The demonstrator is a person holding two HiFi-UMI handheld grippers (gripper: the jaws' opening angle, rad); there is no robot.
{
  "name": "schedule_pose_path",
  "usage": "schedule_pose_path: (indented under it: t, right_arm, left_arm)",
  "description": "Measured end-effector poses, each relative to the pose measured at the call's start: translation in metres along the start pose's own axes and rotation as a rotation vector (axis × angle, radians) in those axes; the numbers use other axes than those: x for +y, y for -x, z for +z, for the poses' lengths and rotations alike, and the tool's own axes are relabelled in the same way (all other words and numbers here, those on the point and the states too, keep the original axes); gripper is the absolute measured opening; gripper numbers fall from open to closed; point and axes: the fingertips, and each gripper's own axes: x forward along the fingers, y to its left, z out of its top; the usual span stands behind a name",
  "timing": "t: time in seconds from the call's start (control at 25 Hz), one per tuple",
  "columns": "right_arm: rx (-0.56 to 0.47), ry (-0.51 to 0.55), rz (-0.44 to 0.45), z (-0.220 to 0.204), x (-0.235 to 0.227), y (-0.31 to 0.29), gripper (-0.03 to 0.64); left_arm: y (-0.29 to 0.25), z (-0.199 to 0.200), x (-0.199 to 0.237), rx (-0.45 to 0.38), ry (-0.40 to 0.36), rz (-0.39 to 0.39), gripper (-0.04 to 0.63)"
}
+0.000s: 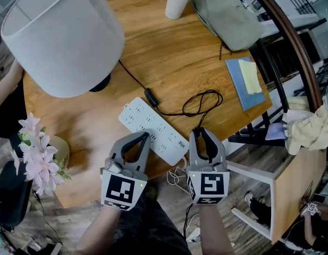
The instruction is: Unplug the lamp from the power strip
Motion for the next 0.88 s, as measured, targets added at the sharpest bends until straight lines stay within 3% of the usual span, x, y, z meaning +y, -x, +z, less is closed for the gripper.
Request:
schedule_pose_path:
  t: [0.16,0.36,0.72,0.88]
  right_arm:
    - [-0.027,-0.005,-0.024,0.006,-0.005,0.003,0.118]
    - [-0.064,-0.018,-0.019,0.014,-0.005,0.007,0.118]
    - [-0.137,-0.020,0.060,0.030,0.015,0.017,0.115]
    - [-0.186,-0.038,0.092,0.038,0.024,0.026,0.074]
  left_arm:
    - [0.000,0.000,-0.001,-0.002,-0.001,-0.002,-0.003]
    - [0.005,0.006,0.000,-0.014,0.021,0.002,-0.003]
    - [0.020,0.017,0.001,-0.076,0.051,0.033,-0.003]
    - [0.029,0.020,0.000,-0.108,0.065,0.050,-0.003]
